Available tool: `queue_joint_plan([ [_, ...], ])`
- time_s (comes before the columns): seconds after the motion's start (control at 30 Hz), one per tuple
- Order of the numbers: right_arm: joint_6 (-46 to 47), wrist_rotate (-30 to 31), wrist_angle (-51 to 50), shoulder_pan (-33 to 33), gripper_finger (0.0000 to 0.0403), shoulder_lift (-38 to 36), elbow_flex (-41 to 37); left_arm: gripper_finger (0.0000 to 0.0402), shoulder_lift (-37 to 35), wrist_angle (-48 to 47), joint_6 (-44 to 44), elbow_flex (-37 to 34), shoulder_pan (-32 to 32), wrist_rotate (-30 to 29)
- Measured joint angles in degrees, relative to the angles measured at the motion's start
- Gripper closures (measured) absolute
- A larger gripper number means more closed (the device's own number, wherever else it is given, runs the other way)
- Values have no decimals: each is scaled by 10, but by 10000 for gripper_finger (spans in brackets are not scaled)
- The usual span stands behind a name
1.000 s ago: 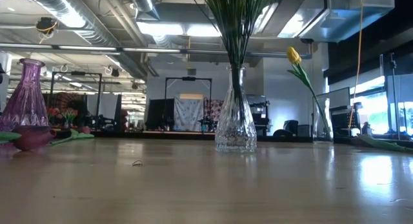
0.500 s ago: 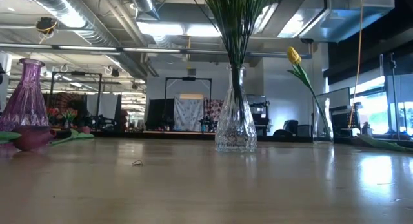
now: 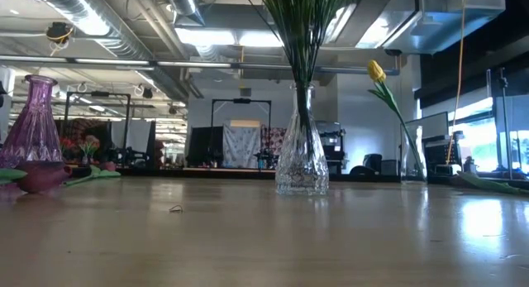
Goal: Sort flowers into vase by color
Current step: Put the yellow tulip into the top transparent vase
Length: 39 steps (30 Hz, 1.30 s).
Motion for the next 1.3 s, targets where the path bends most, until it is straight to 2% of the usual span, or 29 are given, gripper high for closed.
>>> queue_joint_plan([
  [0.13, 0, -3, -2, -10, 396, -1, 0, 318, -17, -28, -7, 0, 0, -2],
  [0.23, 6, -9, -8, -28, 392, -6, 0, 286, -41, -68, -13, 0, 0, -26],
  [0.4, -10, -38, -84, -70, 396, -25, 0, 249, -98, -159, -4, 0, -3, -48],
  [0.47, -40, -47, -148, -92, 396, -43, 0, 244, -125, -195, -18, 0, -3, -56],
  [0.57, -140, -29, -289, -126, 398, -85, 0, 244, -160, -262, -47, 0, -6, -81],
  [0.67, -245, 28, -441, -156, 397, -137, 0, 247, -187, -328, -77, 0, -14, -121],
  [0.77, -310, 100, -552, -182, 399, -185, -7, 248, -209, -342, -96, -14, -28, -138],
  [0.87, -319, 138, -582, -212, 399, -243, -56, 248, -219, -329, -106, -37, -39, -141],
  [1.03, -320, 206, -574, -270, 400, -355, -194, 248, -216, -321, -107, -66, -44, -168],
  [1.17, -315, 223, -522, -326, 400, -429, -304, 248, -209, -291, -108, -86, -48, -163],
  [1.3, -301, 224, -477, -369, 400, -461, -382, 248, -209, -277, -118, -93, -57, -163],
])
